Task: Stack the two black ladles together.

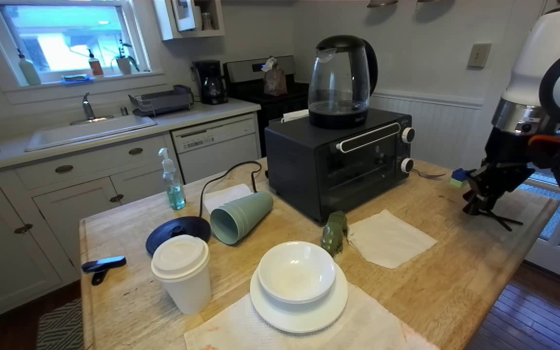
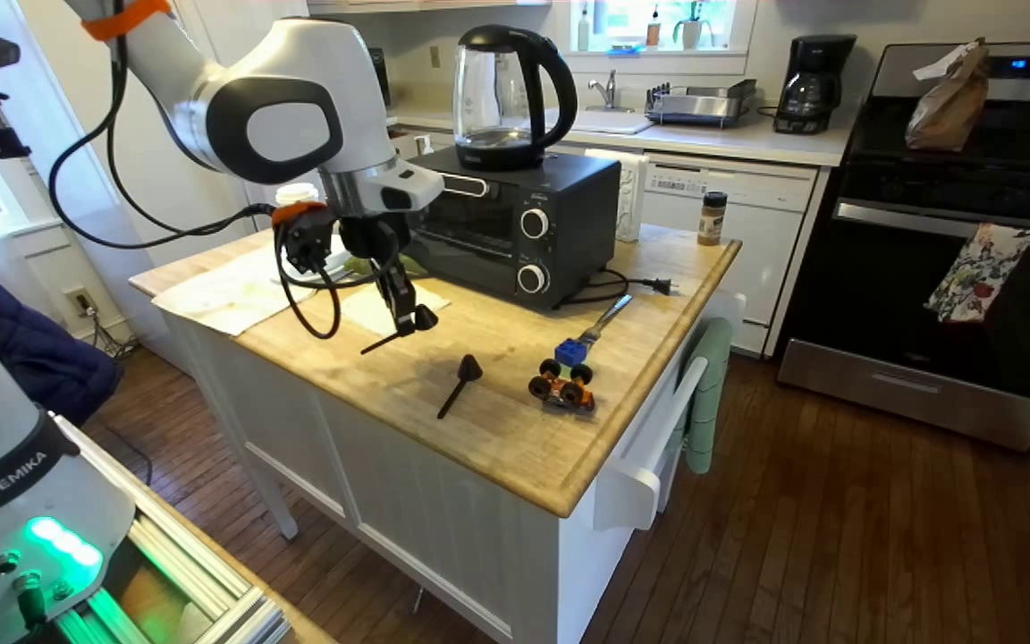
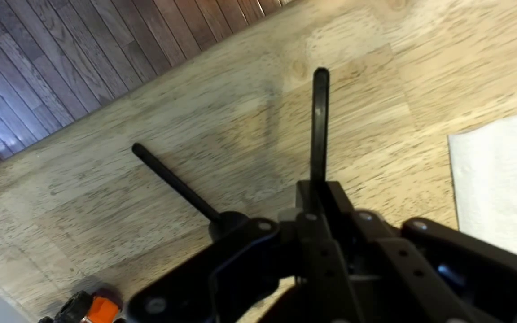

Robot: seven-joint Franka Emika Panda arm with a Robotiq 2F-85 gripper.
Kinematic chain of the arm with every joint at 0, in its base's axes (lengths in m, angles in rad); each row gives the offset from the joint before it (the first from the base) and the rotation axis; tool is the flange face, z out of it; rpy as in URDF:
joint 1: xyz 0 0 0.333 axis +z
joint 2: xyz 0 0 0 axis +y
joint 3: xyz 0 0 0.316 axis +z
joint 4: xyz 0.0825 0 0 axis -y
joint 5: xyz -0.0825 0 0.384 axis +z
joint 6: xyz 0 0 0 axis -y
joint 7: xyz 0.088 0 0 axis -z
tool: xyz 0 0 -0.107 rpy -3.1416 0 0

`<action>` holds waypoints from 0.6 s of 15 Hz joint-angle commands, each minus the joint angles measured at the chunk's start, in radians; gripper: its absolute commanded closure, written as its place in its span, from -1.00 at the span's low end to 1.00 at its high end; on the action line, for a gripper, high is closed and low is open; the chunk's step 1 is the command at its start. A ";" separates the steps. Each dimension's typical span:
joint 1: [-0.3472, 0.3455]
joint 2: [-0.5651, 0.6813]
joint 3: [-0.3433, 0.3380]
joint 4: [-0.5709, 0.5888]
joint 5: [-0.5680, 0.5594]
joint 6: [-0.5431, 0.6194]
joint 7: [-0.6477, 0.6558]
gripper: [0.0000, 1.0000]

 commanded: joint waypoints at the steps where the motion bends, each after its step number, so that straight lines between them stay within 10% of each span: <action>1: -0.025 0.017 0.004 0.000 0.030 0.010 -0.069 0.96; 9: -0.053 0.041 -0.054 0.000 0.190 0.046 -0.482 0.96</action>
